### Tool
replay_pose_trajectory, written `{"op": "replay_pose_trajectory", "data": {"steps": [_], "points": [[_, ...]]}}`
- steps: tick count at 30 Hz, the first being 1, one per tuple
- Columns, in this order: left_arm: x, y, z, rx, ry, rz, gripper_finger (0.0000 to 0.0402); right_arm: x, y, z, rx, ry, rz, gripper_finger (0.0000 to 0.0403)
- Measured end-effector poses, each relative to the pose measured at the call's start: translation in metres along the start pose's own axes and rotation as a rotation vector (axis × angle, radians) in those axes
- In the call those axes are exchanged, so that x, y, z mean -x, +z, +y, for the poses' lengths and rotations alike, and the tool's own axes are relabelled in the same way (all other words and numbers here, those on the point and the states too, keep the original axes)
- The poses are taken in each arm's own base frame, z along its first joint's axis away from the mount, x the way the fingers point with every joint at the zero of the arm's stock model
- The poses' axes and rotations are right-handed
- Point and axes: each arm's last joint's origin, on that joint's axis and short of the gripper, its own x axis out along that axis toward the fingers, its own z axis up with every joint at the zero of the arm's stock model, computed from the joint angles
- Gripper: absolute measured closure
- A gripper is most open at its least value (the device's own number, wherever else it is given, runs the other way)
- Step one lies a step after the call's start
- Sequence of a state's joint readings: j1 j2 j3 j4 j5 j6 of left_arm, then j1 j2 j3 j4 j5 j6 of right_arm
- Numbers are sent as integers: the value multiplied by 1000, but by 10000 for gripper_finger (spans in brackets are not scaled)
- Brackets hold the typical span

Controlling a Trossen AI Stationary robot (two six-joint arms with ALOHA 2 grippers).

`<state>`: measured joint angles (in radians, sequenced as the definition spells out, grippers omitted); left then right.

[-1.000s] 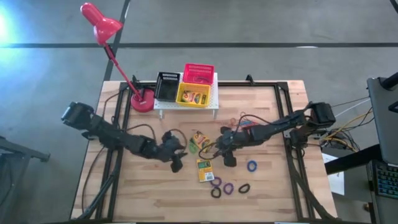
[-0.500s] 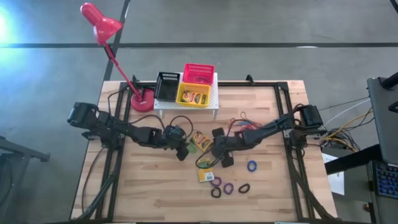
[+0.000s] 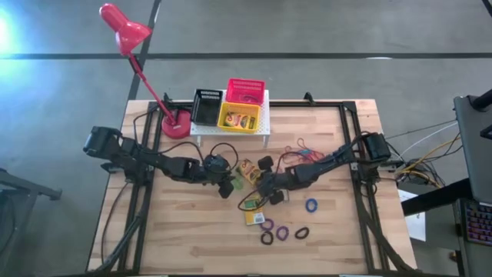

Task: Pick & Place Office Desk Supplies
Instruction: Put the top yellow crayon box into the yellow bin on the shelf

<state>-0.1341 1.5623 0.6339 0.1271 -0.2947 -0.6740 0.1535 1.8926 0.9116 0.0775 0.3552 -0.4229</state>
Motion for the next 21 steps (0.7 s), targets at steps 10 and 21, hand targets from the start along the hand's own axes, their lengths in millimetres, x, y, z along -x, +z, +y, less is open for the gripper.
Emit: {"op": "replay_pose_trajectory", "data": {"steps": [10, 21], "points": [[1, 2, -14, -299, -83, -86, 273, 48, 13, -16, -110, -6, -17, 394], [-32, -8, -23, -428, -66, -241, 194, 95, 21, -39, -277, -24, -129, 395]]}}
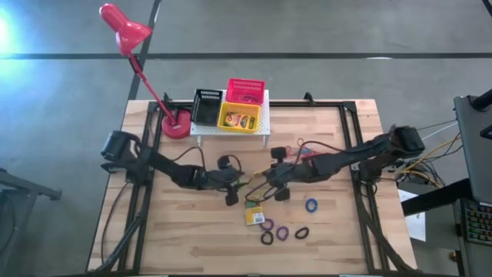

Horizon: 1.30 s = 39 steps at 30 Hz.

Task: Pick & Place Office Desk Supplies
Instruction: Put the top yellow crayon box into the yellow bin on the shelf

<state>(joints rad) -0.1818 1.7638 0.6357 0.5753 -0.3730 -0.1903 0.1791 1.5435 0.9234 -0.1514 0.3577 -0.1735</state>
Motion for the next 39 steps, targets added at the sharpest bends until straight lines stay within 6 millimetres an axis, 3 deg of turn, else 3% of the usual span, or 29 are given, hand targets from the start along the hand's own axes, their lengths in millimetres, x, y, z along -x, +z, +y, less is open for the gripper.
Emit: {"op": "replay_pose_trajectory", "data": {"steps": [5, 9, 21, 39], "points": [[-10, -10, 0, 81, 52, -14, 151, 4, 2, -1, -15, 35, -19, 395], [-15, -13, -2, 115, 34, -42, 140, 1, 1, 1, -35, 46, -12, 395], [-17, -17, -7, 108, -42, -30, 160, -3, -10, 4, -37, 65, 98, 394], [-17, -9, -7, 156, -13, -115, 177, 9, 26, -6, -87, 51, -7, 394]]}}
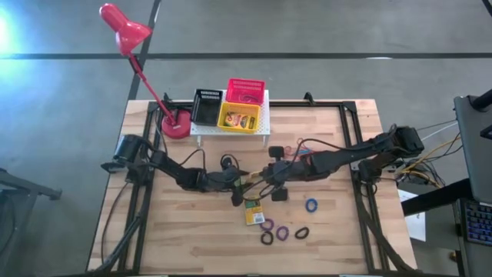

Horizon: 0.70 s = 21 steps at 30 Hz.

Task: Pick & Place Office Desk Supplies
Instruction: Put the top yellow crayon box into the yellow bin on the shelf

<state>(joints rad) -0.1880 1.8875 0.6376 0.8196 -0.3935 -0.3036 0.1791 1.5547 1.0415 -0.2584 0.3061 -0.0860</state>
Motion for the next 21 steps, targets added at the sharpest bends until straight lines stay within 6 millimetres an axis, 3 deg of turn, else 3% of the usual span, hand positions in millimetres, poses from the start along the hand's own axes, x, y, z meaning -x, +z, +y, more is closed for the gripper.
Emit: {"op": "replay_pose_trajectory", "data": {"steps": [4, 11, 15, 21], "points": [[0, 0, 0, 4, 1, 4, 225, 1, 2, 0, -3, 0, -6, 394], [-1, -1, -1, -4, -3, 26, 374, 1, 5, -1, -37, 95, -19, 394], [0, -6, 1, 1, 31, 94, 375, 5, 11, -8, -106, 143, -8, 373], [-4, 7, -6, -42, 114, 301, 372, 2, 14, -20, -153, 155, 50, 290]]}}
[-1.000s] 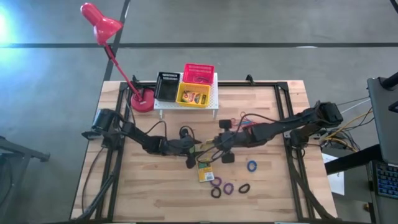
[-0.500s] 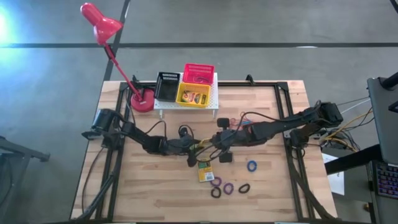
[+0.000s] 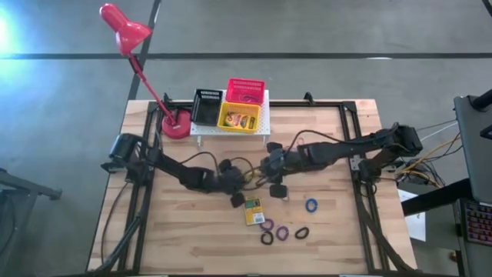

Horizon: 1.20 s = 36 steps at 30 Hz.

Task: Pick & Place Office Desk Supplies
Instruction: Put the top yellow crayon box into the yellow bin on the shelf

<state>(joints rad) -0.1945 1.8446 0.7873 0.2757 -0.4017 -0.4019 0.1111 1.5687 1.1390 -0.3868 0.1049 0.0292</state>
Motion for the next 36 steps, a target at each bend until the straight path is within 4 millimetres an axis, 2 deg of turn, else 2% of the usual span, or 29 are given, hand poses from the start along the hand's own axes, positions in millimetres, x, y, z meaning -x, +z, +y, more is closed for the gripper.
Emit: {"op": "replay_pose_trajectory", "data": {"steps": [5, 10, 14, 20, 22, 26, 29, 33, 36], "points": [[3, 17, -12, -111, 54, 89, 371, -22, -12, -5, 38, -10, 71, 221], [5, 27, -21, -168, 32, 73, 370, -43, -27, -4, 90, -11, 112, 201], [5, 27, -21, -169, 34, 79, 362, -46, -32, -2, 97, -7, 112, 240], [5, 27, -20, -173, 35, 82, 338, -46, -39, -1, 92, 13, 102, 354], [5, 27, -20, -176, 34, 81, 327, -48, -42, -1, 90, 33, 100, 379], [7, 29, -19, -172, 16, 80, 297, -49, -49, 0, 54, 32, 110, 378], [18, 40, -20, -157, -45, 70, 273, -46, -60, -1, 9, 30, 101, 378], [49, 58, -16, -139, -91, 56, 252, -38, -76, -1, -25, 30, 10, 379], [78, 67, -10, -127, -123, 4, 246, -23, -75, -3, -15, 27, -115, 379]]}}
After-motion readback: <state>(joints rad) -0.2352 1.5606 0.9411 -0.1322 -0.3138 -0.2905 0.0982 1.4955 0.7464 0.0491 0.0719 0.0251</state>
